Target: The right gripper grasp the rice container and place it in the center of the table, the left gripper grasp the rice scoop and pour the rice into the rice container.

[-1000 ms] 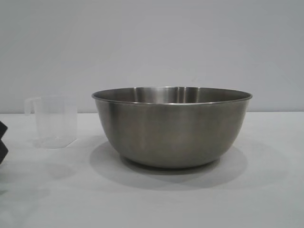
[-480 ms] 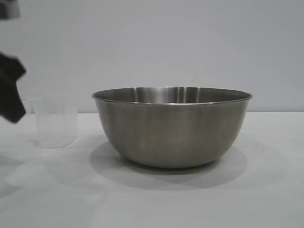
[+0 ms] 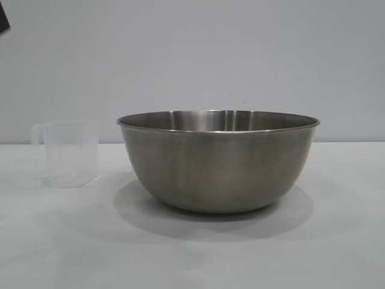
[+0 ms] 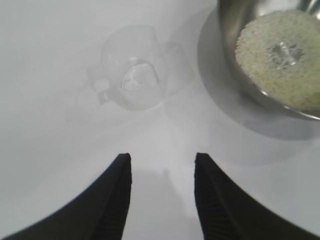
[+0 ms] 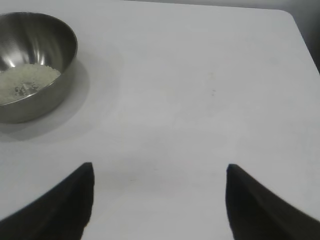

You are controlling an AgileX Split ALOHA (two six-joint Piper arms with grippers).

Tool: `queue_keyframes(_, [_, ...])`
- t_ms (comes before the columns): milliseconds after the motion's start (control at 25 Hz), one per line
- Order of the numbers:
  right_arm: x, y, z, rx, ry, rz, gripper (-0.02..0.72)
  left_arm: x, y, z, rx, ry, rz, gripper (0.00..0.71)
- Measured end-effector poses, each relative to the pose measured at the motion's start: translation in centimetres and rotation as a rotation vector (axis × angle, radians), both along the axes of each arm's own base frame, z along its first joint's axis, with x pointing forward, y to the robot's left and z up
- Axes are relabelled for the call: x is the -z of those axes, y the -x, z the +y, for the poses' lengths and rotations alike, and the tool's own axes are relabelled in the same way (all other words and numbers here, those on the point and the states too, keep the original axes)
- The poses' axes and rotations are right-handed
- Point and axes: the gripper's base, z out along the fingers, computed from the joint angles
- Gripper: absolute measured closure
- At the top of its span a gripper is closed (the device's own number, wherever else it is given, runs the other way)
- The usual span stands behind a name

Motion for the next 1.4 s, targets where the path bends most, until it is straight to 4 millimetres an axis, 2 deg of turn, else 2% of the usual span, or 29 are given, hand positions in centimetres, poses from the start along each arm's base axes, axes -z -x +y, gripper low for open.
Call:
queue_keyframes(160, [0.0, 0.0, 0.0, 0.0, 0.0, 0.0, 0.233, -2.8, 2.3, 0.7, 0.007, 0.034, -0.048, 0.238])
queue_keyframes(320, [0.0, 0.0, 0.0, 0.0, 0.0, 0.0, 0.233, -4.4, 5.3, 1.7, 0.021, 0.038, -0.04, 0.245])
queue_keyframes(440, [0.0, 0.0, 0.0, 0.0, 0.0, 0.0, 0.233, -5.0, 7.9, 2.5, 0.035, 0.028, -0.012, 0.224])
queue_keyframes(760, [0.0, 0.0, 0.0, 0.0, 0.0, 0.0, 0.233, -6.1, 14.7, 5.1, 0.03, 0.033, -0.022, 0.224])
queue_keyframes(1000, [0.0, 0.0, 0.0, 0.0, 0.0, 0.0, 0.233, -5.6, 18.2, 7.0, -0.034, 0.032, -0.062, 0.224])
queue_keyframes(1160, [0.0, 0.0, 0.0, 0.0, 0.0, 0.0, 0.233, -3.1, 19.4, 7.5, -0.037, 0.025, -0.063, 0.224])
queue_keyframes(1320, [0.0, 0.0, 0.0, 0.0, 0.0, 0.0, 0.233, -0.4, 19.7, 7.7, -0.043, 0.026, -0.096, 0.224])
queue_keyframes(1400, [0.0, 0.0, 0.0, 0.0, 0.0, 0.0, 0.233, 0.3, 19.5, 7.6, -0.045, 0.042, -0.14, 0.224])
